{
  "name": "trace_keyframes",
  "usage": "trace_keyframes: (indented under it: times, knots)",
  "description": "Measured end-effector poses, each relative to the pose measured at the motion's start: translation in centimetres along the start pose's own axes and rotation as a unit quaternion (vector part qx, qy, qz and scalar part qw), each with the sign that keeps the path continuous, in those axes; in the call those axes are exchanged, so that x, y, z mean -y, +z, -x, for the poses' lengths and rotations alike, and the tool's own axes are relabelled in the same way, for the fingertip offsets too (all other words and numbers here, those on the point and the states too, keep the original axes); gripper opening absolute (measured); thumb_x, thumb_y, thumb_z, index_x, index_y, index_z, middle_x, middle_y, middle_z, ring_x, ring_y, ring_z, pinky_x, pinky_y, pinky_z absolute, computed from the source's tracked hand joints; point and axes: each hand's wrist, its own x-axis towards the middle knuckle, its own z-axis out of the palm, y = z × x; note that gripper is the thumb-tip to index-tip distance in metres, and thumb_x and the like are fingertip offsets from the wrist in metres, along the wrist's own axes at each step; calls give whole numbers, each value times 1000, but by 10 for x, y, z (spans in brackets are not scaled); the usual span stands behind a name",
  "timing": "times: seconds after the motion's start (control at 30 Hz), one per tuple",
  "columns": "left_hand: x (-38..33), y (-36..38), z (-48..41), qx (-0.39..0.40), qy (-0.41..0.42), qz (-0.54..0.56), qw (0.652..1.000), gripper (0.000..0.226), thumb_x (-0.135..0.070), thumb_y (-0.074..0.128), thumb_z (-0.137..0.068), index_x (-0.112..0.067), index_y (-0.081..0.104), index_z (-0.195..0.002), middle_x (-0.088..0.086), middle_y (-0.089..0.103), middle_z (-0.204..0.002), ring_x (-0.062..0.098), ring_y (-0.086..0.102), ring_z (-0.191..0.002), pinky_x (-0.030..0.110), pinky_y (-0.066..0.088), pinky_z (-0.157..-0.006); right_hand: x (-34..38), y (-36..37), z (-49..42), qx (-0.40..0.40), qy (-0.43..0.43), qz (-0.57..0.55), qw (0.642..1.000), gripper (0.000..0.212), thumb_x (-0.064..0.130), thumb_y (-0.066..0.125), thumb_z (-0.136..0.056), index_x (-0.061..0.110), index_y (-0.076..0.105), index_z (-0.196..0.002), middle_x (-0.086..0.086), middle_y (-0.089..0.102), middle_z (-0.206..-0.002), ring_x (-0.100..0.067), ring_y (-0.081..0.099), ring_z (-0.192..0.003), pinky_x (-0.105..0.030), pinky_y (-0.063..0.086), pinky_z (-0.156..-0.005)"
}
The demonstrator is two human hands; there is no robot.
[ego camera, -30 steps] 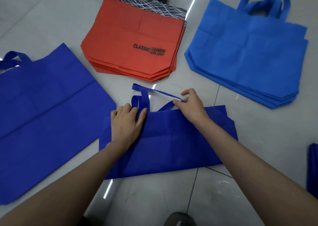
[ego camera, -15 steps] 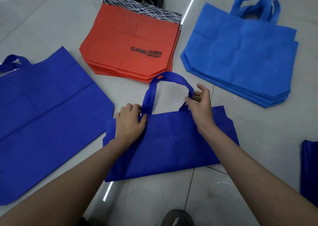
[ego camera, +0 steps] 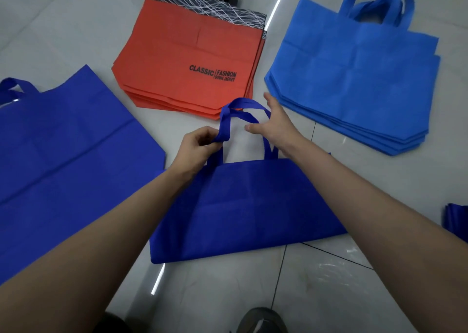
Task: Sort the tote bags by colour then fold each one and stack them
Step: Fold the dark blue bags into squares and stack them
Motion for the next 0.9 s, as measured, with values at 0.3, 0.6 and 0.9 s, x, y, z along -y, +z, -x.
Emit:
trace_keyframes:
  times: [0.3, 0.6, 0.9]
  knots:
    - [-13, -24, 22, 172, -17, -126, 977, 17, 12, 49, -85, 6, 65, -85, 11, 67, -90, 18, 60, -83, 32, 51, -78, 14, -4, 22, 147, -164, 268, 938, 94, 14, 66, -83, 37, 4, -150, 2, 18, -157, -22, 9, -145, -40, 15, -117]
    - [3, -32, 36, 53, -28, -122, 991, 11, -23, 64, -88, -17, 66, -97, -1, 69, -95, 8, 62, -90, 24, 48, -81, -2, 35, 23, 60, -239, 398, 884, 28, 32, 52, -95, 24, 59, -121, 0, 49, -110, -19, 41, -109, -23, 30, -87]
    - [7, -22, 15, -71, -33, -107, 991, 28, -12, 51, -93, -29, 49, -115, 1, 62, -95, 20, 62, -88, 31, 51, -73, -13, 15, 17, -156, -25, 300, 941, 70, 49, 50, -90, 14, 24, -145, -11, 31, -148, -29, 33, -133, -44, 30, -107]
